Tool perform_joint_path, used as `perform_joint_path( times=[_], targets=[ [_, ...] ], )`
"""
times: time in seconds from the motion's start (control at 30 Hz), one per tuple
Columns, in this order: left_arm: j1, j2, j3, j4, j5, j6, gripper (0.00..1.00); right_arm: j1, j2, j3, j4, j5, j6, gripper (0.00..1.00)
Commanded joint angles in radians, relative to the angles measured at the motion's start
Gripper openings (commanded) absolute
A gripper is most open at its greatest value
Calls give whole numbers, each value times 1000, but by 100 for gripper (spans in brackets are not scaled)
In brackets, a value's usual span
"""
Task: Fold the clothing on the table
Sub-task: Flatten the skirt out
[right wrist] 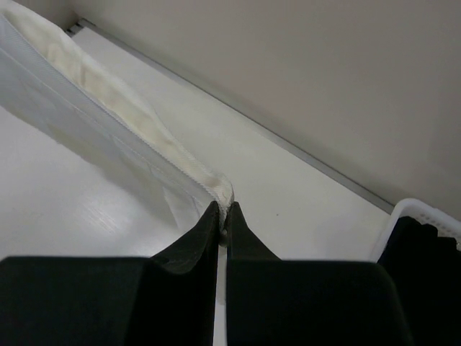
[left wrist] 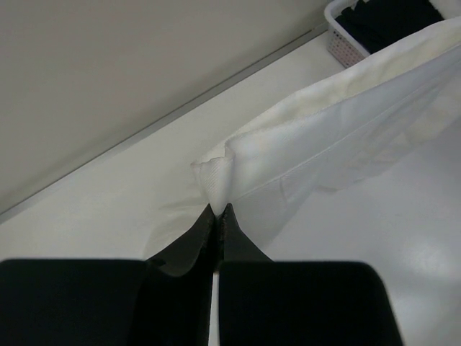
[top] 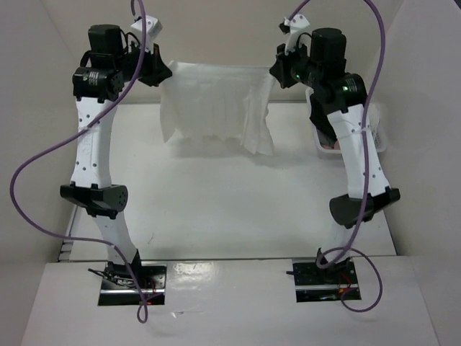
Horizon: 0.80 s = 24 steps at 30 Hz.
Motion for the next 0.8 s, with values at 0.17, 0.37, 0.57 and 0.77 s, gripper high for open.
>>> perform_joint_path(
  times=[0.17, 0.37, 0.57, 0.77],
  targets=[
    [20, -482, -497, 228, -25, 17, 0, 34, -463, -385, 131, 10, -10, 0],
    [-3, -770, -850, 206, -29, 40, 0, 52, -609, -586, 108, -53, 19, 0],
    [-13, -878, -1133, 195, -28, 51, 0, 52, -657, -741, 76, -95, 28, 0],
    [-36, -878, -1338, 209, -84, 92, 0, 61, -634, -925, 100, -95, 8, 0]
  ],
)
